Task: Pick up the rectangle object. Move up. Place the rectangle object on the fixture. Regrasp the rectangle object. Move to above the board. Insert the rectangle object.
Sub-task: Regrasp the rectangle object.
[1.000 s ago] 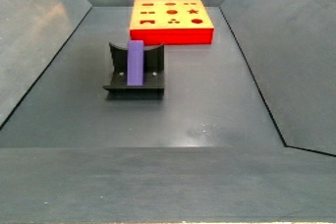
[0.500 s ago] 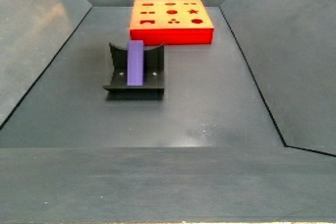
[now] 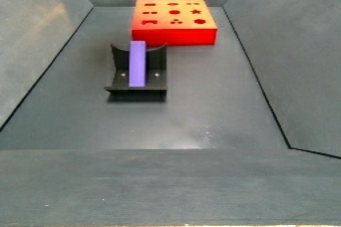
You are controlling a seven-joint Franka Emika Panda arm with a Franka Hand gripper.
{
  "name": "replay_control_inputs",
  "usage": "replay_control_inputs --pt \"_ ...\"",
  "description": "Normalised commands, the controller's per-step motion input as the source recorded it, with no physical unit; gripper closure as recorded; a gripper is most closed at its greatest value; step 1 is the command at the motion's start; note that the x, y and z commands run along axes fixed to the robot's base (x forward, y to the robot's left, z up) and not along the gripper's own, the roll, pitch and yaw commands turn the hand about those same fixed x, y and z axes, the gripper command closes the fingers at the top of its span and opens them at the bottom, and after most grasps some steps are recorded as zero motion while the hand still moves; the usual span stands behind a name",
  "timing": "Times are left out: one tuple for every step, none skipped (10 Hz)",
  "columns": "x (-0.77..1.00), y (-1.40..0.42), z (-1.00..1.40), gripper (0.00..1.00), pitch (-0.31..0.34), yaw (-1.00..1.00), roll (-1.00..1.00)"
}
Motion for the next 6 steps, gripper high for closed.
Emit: replay_control_inputs --pt "0.08 -0.03 -0.01 0.00 0.111 0.07 1.00" --pt "0.09 -0.04 -0.01 0.00 0.141 0.09 0.93" --pt "0.09 -0.04 -0.01 0.00 0.141 0.11 0.67" --pt "0.09 -0.04 -0.02 0.00 0.136 0.12 0.53" --pt "0.09 -0.03 0.00 0.00 0.115 0.14 0.31" --pt "0.03 0.08 -1.00 0.00 0.045 0.14 0.29"
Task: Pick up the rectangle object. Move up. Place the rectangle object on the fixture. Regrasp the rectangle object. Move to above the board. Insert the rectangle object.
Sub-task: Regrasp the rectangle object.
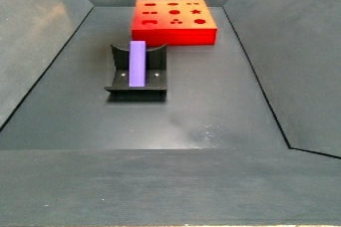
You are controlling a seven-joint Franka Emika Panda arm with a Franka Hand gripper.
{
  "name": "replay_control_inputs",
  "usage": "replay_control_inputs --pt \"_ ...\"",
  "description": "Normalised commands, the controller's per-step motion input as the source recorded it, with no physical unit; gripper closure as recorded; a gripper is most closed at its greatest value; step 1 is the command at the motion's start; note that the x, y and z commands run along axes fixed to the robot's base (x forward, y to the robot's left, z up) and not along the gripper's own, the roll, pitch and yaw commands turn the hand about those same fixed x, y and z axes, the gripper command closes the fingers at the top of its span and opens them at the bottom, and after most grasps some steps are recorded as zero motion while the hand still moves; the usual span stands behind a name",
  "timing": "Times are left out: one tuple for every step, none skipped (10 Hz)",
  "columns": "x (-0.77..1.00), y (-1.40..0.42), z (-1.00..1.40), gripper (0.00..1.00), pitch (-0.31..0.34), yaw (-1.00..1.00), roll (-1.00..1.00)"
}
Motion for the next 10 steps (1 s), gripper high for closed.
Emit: replay_control_inputs --pt "0.03 0.08 -1.00 0.00 0.020 0.15 0.25" --pt "0.05 0.06 -1.00 0.00 -0.014 0.13 0.19" --pt "0.06 0.06 -1.00 0.00 -0.034 0.12 0.14" --pt "0.06 0.06 -1.00 0.00 -0.048 0.11 0.12" --pt "0.07 0.06 -1.00 0.00 -0.072 0.08 0.09" --pt "0.08 0.05 -1.00 0.00 -0.079 0.06 0.08" --pt "0.10 0.05 -1.00 0.00 -0.084 0.03 0.07" --pt "0.10 0.04 -1.00 0.00 -0.082 0.02 0.07" --pt "0.11 0.04 -0.97 0.00 -0.073 0.00 0.07" --pt "0.10 0.03 -0.87 0.00 -0.067 -0.01 0.07"
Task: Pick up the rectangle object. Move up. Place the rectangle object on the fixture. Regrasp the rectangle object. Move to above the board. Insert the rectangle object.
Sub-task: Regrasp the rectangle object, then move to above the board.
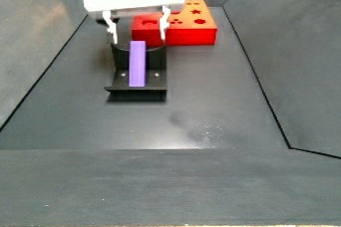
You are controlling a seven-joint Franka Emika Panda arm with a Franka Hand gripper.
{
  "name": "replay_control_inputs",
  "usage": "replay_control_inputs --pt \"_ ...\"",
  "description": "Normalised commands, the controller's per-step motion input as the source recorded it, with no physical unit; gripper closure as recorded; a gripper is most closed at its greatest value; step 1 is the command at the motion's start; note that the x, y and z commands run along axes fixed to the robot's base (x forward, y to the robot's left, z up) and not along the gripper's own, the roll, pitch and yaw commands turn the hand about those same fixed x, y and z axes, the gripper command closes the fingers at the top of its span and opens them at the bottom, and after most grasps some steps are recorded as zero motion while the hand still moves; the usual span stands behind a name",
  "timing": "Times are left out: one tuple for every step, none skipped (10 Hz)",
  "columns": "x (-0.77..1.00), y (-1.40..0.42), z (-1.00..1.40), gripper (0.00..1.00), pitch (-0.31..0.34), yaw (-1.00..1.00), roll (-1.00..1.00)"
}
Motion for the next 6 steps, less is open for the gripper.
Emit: replay_control_inputs --pt "0.09 0.02 -0.66 0.00 -0.045 -0.02 0.06" --pt "0.08 0.01 -0.46 0.00 -0.023 -0.03 0.06" --pt "0.07 0.01 -0.31 0.00 -0.013 -0.02 0.06" --pt "0.05 0.00 -0.19 0.00 0.006 -0.01 0.05" --pt "0.00 0.00 0.00 1.00 0.000 0.00 0.00" --pt "-0.02 -0.12 1.00 1.00 -0.649 -0.15 -0.30"
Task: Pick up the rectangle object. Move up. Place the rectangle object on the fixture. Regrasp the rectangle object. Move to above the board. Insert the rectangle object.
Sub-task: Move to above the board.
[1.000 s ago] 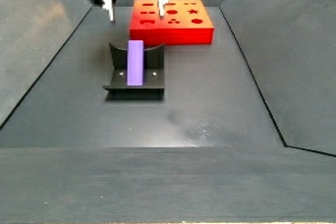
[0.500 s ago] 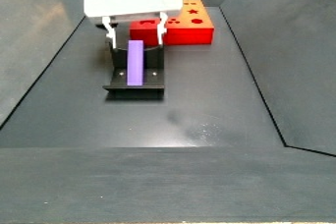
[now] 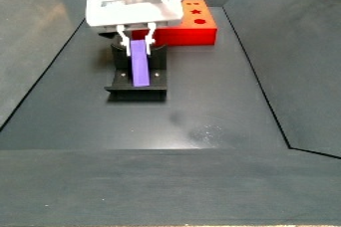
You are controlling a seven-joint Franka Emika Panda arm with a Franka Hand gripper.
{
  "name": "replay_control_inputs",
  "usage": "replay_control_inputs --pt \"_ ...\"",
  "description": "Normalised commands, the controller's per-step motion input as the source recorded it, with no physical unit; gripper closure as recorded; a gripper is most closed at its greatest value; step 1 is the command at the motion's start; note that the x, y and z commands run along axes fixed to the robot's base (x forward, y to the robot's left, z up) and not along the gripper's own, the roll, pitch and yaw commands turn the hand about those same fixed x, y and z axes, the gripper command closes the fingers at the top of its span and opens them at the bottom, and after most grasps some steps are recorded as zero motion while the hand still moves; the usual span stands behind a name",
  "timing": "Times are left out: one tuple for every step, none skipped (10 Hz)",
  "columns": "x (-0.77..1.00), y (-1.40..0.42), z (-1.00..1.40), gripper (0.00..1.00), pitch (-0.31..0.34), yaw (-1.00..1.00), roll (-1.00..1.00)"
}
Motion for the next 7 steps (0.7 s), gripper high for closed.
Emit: replay_control_inputs --pt "-0.02 -0.12 1.00 1.00 -0.637 -0.17 -0.29" --pt "-0.04 -0.11 1.00 1.00 -0.555 -0.29 -0.25" --pt "-0.04 -0.10 1.00 1.00 -0.500 -0.34 -0.21" --pt "-0.04 -0.10 1.00 1.00 -0.361 -0.41 -0.12" --pt "-0.04 -0.10 1.00 1.00 -0.288 -0.43 -0.08" --pt "-0.05 -0.09 1.00 1.00 -0.104 -0.44 -0.04" --pt "-0.05 -0.08 1.00 1.00 -0.007 -0.42 -0.03"
